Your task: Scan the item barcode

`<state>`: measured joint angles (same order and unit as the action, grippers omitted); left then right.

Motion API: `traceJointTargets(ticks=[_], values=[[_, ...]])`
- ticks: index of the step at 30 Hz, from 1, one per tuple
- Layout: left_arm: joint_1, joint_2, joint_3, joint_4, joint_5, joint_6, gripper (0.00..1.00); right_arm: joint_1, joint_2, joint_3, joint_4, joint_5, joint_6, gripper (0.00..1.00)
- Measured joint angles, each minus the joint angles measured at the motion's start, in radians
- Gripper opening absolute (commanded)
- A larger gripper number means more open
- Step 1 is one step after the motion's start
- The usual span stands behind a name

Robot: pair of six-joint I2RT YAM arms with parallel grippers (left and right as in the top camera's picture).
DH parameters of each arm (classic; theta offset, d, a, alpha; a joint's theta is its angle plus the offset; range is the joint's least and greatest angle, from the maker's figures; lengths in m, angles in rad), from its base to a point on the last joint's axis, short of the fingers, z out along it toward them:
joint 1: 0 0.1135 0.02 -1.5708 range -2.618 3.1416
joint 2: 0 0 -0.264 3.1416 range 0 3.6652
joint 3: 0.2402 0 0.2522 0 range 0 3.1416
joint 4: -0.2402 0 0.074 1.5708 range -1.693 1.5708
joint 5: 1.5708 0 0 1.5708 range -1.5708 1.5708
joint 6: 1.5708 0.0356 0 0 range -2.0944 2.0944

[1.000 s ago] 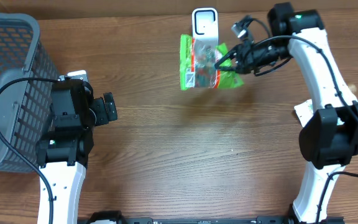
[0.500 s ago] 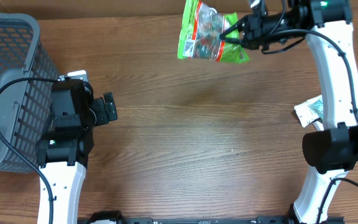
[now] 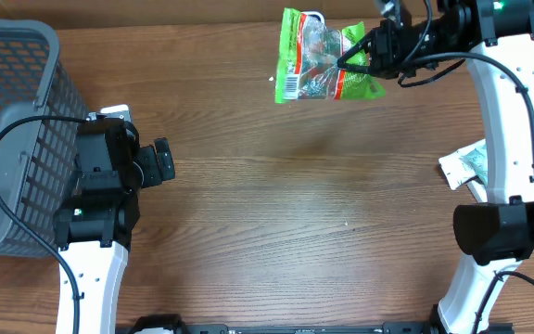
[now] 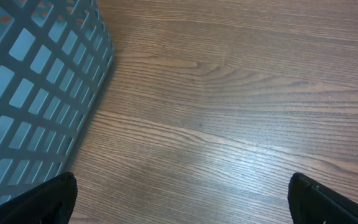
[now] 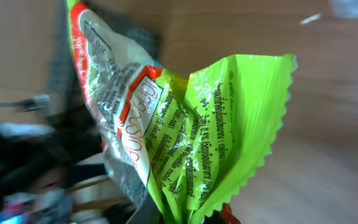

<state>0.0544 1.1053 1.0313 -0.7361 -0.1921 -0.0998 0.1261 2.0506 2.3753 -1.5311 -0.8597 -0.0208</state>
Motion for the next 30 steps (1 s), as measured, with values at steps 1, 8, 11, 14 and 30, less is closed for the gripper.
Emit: traceJointTargets(ticks=[1,8,11,14,30], values=[[0.0,0.0,0.0,0.0,0.0,0.0,1.0,0.008,0.0,0.0,0.021,0.051,-0.002,0.04],[0.0,0.0,0.0,0.0,0.0,0.0,1.0,0.158,0.0,-0.001,0.266,0.677,0.016,0.04],[0.0,0.0,0.0,0.0,0.0,0.0,1.0,0.243,0.008,-0.002,0.399,0.958,0.002,0.04],[0.0,0.0,0.0,0.0,0.0,0.0,1.0,0.297,0.031,-0.002,0.527,1.146,-0.06,0.04],[0.0,0.0,0.0,0.0,0.0,0.0,1.0,0.306,0.284,-0.002,0.915,1.433,-0.643,0.04]])
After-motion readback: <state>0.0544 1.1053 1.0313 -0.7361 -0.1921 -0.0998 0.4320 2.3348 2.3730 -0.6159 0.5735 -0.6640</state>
